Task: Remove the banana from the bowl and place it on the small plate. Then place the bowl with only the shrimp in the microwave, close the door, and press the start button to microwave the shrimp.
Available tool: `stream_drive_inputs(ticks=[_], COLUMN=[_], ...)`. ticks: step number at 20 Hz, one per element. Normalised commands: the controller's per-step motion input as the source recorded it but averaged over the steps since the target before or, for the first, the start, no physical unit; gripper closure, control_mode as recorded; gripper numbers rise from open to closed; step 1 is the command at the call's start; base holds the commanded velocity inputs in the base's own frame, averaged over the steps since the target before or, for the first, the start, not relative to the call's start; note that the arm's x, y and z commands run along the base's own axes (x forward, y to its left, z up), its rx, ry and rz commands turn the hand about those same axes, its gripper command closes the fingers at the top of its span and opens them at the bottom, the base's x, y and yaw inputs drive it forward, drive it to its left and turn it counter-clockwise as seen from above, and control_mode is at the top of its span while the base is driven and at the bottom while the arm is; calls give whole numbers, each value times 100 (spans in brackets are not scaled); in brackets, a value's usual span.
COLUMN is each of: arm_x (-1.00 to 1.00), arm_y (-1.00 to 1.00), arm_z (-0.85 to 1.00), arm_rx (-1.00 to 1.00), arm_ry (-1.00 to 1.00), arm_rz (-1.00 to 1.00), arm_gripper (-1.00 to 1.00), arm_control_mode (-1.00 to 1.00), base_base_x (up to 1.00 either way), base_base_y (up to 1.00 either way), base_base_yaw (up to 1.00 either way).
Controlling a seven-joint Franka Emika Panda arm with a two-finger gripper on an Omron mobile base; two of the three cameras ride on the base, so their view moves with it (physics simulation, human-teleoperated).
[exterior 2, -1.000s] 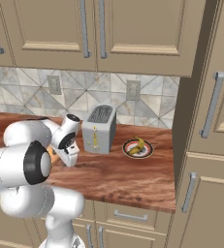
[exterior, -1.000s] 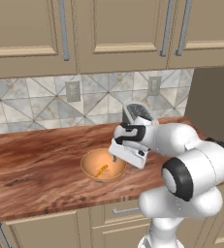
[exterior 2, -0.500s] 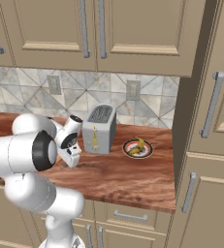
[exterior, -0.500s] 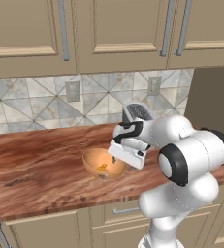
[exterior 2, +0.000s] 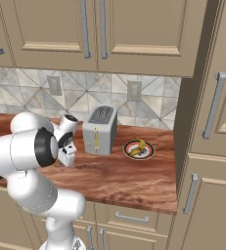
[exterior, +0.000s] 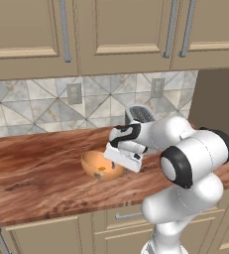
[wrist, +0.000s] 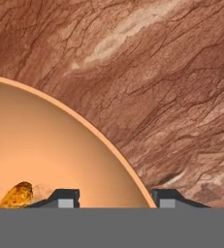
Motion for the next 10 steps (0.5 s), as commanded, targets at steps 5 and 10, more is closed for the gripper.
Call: stream_drive_inputs(ticks=[5, 10], arm_x=[-27, -31], arm_y=[6, 0], arm_z=[0, 33], arm_rx=[0, 1], arm_ry=[-10, -29], arm_rz=[0, 0], arm_gripper=[100, 100], arm_control_mode=[-100, -100], base_base_x=[0, 0], base_base_y=[0, 0], base_base_yaw=[0, 0])
